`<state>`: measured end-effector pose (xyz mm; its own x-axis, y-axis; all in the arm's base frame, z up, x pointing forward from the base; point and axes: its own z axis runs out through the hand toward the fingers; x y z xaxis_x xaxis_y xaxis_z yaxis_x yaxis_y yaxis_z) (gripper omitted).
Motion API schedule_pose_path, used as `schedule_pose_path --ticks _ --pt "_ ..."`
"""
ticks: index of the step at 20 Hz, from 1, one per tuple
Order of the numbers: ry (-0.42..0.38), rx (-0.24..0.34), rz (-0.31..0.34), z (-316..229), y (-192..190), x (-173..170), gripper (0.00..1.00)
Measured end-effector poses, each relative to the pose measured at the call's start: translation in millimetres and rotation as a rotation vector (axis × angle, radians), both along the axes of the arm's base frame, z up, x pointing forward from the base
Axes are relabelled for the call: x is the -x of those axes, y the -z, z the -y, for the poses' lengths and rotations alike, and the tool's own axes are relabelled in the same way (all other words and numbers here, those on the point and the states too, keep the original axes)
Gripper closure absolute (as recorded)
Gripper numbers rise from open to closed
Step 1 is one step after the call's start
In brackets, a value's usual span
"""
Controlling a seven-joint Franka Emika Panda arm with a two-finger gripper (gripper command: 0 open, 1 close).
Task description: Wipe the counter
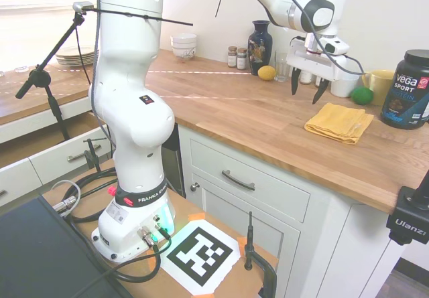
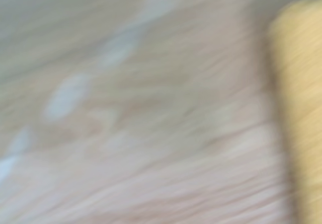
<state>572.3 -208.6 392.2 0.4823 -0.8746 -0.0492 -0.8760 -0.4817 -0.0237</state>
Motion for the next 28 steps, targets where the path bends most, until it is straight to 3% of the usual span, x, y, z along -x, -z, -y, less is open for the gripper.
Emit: schedule_pose_path --ticks 6,12,27,28 --pt "0.038 -0.007 0.001 70.0 -25.7 -1.9 0.0" --pt "0.05 -0.023 -0.011 120.8 -13.3 -8.5 0.0" --pt "0.007 -0.045 -0.06 112.7 52.7 -36.5 0.0" --pt "0.006 -0.045 -0.06 112.9 53.1 -36.7 1.0"
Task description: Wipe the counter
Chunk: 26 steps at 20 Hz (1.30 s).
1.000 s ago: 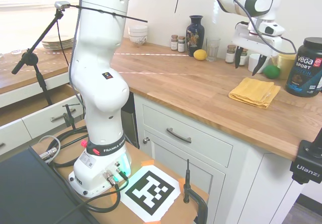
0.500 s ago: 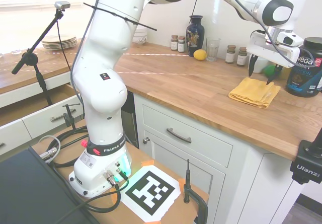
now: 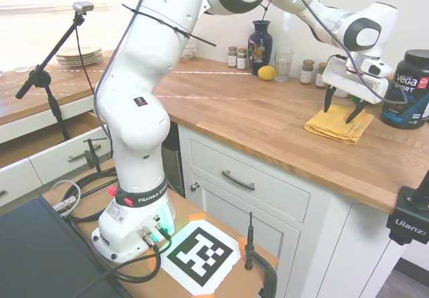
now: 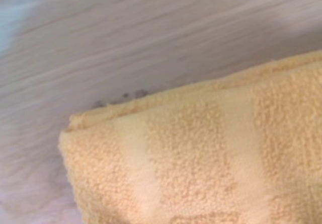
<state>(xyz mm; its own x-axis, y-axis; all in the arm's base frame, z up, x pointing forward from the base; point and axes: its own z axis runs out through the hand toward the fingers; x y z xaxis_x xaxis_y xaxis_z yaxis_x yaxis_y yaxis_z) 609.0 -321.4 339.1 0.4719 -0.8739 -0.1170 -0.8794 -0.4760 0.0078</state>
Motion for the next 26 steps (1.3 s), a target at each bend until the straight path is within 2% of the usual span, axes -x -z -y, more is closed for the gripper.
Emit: schedule_pose_path --ticks 26 --pt "-0.064 -0.021 0.048 3.0 2.7 2.0 1.0"
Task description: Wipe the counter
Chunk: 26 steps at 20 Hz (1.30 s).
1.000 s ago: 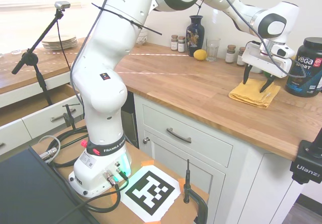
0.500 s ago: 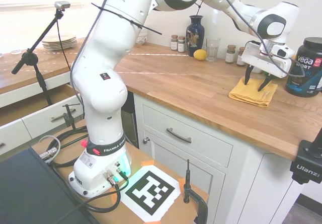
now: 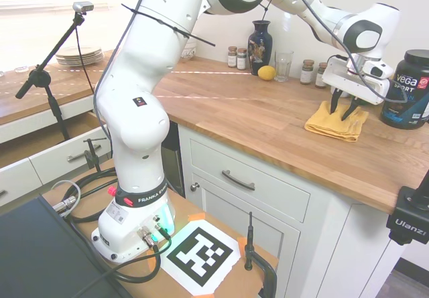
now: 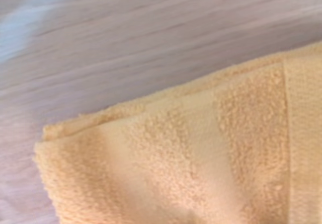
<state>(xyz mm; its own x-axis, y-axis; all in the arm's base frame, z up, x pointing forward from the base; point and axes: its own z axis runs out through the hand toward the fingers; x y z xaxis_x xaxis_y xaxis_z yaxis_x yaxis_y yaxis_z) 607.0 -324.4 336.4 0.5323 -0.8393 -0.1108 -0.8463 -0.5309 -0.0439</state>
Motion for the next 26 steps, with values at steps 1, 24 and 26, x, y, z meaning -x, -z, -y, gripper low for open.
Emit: schedule_pose_path --ticks 1,24,26 --pt "0.0 -0.003 0.002 -0.2 0.2 0.1 1.0" --pt "-0.116 -0.027 0.047 -88.8 -0.1 0.0 1.0" --pt "-0.13 -0.023 0.051 -116.5 -0.4 -2.4 1.0"
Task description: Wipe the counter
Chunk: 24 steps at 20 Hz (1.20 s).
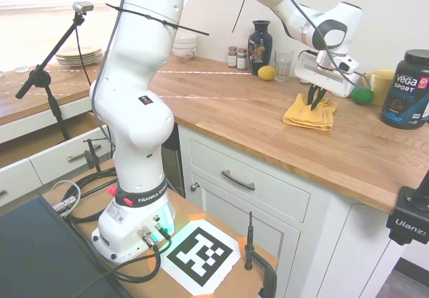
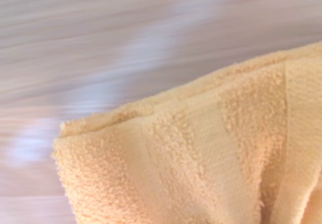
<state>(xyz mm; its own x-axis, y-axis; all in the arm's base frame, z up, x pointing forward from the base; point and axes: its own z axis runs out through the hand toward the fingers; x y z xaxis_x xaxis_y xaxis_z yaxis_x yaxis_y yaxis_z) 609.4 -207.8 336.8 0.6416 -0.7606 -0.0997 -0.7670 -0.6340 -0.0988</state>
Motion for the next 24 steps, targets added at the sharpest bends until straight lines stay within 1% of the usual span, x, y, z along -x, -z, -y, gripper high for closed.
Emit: schedule_pose_path --ticks 9,15,24 --pt "-0.05 0.033 0.0 -96.6 -1.3 -5.9 1.0" --pt "-0.079 0.07 0.007 -155.9 -0.2 -5.9 1.0" --pt "-0.152 0.127 0.017 -257.2 3.1 0.2 1.0"
